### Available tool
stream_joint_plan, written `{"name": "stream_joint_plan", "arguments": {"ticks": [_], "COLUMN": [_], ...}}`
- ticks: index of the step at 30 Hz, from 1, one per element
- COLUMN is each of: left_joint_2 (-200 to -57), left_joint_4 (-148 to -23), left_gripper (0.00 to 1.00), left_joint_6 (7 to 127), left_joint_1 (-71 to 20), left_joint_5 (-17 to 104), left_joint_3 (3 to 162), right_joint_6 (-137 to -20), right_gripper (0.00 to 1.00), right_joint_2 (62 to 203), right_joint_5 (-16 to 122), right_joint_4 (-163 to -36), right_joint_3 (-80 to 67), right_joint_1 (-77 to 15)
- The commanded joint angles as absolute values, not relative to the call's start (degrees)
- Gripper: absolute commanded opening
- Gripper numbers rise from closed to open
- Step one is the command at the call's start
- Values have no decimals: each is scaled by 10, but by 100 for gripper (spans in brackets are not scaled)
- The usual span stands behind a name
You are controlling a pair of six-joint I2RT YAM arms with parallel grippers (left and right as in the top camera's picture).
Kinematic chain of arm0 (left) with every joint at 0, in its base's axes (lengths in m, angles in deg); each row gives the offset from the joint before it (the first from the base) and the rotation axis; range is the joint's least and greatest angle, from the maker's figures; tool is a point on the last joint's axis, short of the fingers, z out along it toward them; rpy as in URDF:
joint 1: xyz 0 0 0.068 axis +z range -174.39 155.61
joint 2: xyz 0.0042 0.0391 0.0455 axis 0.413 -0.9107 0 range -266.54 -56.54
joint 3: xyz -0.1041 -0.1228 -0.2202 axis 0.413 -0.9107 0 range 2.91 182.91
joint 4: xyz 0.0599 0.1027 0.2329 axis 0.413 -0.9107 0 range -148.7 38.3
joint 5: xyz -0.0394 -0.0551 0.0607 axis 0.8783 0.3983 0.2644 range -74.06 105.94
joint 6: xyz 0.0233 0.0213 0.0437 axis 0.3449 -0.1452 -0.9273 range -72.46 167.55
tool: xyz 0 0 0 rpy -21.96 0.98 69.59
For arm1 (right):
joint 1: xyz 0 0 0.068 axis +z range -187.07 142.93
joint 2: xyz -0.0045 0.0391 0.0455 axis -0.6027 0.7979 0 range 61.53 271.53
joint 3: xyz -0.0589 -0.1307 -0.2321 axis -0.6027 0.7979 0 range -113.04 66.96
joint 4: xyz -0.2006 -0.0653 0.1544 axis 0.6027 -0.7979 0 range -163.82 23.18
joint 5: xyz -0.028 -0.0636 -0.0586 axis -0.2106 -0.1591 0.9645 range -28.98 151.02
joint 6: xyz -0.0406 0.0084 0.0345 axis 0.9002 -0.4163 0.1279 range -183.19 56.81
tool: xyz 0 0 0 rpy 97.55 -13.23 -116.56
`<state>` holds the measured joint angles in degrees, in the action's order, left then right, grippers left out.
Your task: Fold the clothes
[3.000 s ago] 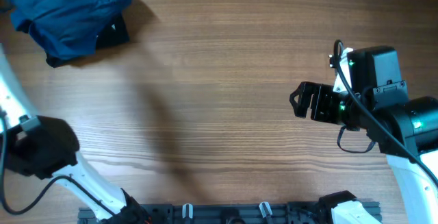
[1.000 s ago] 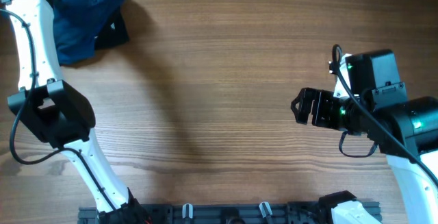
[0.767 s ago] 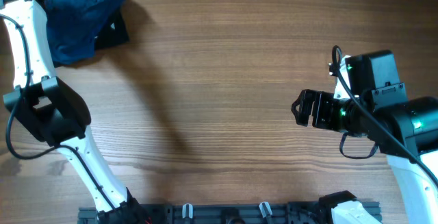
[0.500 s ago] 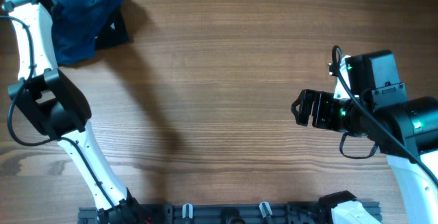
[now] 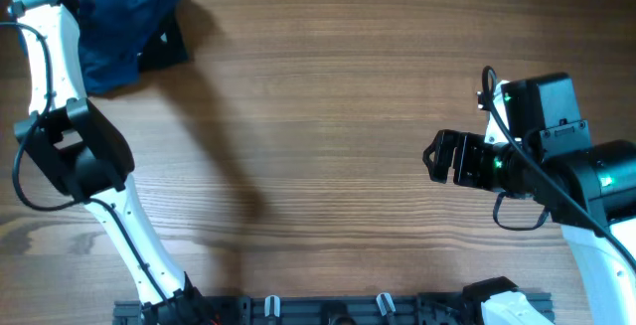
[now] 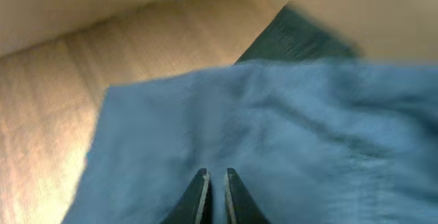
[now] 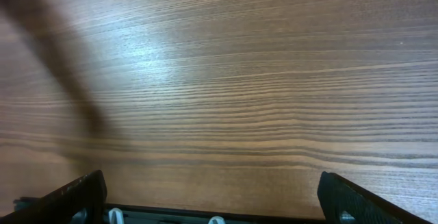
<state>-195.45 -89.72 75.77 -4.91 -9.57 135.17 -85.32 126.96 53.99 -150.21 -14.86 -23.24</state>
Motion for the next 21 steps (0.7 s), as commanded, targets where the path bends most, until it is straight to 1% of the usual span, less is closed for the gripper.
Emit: {"name": "stream_joint_plan", "arguments": {"ticks": [1,8,13,21], "left_joint_2": [-1868,-1867,-1907,-1995], "left_joint_4": [-863,-812,-771,-747], "left_gripper": [10,10,10,11], "left_joint_6": [763,763,763,763], "left_joint_1": [-77,-106,-110,-110], "left_joint_5": [-92,-60,-60,-60], "left_joint_3": [1353,1352,1352,1352], "right_joint_6": [-844,-844,-844,-844], "right_gripper": [100,99,100,100], "right_joint_2": [1270,1270,1270,1270], "right_joint_5": [537,535,535,535], "right_joint_4": [-1501,-1503,-1505,-1504], "right_joint_3": [-155,-155,-155,-155], "right_joint_1": [-233,-233,-233,-233]}}
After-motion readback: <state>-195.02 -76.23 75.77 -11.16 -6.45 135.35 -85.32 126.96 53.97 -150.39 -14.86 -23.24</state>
